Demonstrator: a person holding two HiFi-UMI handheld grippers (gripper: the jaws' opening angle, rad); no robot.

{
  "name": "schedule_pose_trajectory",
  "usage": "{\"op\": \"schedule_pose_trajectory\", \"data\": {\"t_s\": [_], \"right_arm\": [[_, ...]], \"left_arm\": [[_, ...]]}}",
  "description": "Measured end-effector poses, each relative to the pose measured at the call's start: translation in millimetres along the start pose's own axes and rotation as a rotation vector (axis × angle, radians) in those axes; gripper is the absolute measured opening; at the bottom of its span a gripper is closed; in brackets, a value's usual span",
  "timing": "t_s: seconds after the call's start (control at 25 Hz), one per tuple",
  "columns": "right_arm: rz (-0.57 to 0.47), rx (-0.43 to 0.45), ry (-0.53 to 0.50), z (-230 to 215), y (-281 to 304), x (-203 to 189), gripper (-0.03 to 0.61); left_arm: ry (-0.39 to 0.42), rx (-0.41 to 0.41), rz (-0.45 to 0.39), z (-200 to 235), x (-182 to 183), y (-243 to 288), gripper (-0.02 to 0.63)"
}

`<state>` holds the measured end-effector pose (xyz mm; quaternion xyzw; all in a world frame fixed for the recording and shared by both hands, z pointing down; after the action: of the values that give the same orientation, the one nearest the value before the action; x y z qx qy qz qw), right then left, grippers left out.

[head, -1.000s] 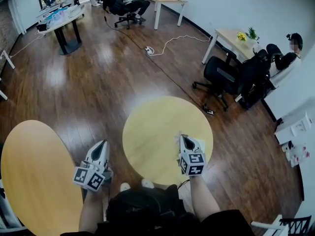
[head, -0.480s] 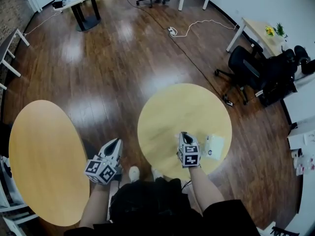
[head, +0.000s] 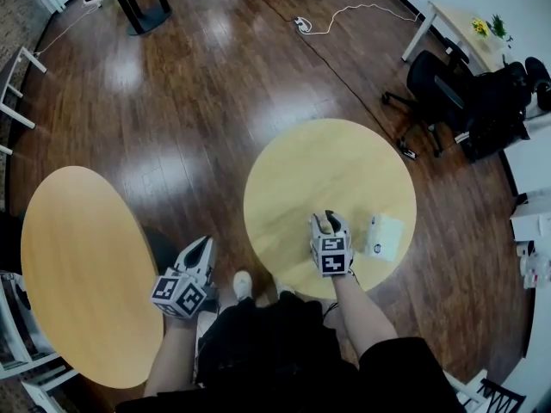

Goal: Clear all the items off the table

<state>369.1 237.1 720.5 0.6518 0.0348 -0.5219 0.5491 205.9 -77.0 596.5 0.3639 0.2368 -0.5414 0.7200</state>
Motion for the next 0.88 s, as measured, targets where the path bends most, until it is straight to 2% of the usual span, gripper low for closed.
{"op": "schedule_pose_trajectory", "data": {"t_s": [0.2,0.48,0.56,0.72,0.8,0.88], "right_arm": [[-0.055,-0.032,0.049,-9.5,-14.2,10.6,0.147],[-0.252,-0.110,0.136,-34.2,-64.5,66.9,0.146],[-0.325,-0.152,0.162,-40.3,-86.4,84.6,0.116],[-0.448,-0.231,0.207,-40.4,-128.7,104.5,0.103],[-0.471,-0.267,0.214,-35.3,-145.5,106.9,0.040],[-0.485,-0.296,0.221,-34.3,-161.7,106.2,0.014]], "left_arm": [[-0.018,0.002,-0.068,7.5,16.9,-4.5,-0.002],[0.055,-0.108,-0.168,-11.5,64.1,-1.1,-0.002],[0.070,-0.148,-0.191,-17.8,74.9,0.1,-0.002],[0.096,-0.227,-0.224,-20.6,85.6,3.7,-0.002],[0.107,-0.249,-0.228,-19.1,88.8,2.4,-0.002],[0.128,-0.268,-0.225,-20.0,88.5,0.8,-0.002]]}}
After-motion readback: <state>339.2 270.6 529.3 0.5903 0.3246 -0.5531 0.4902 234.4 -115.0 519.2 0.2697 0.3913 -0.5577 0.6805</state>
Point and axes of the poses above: the fingertips, and each gripper's own axes: y forward along the fingers, z to its left, x out of its top, the point moved 8 cm from there along -y, backward along the fingers, and after that the axes turned 11 degrees about -y, right-handed, at the moved point
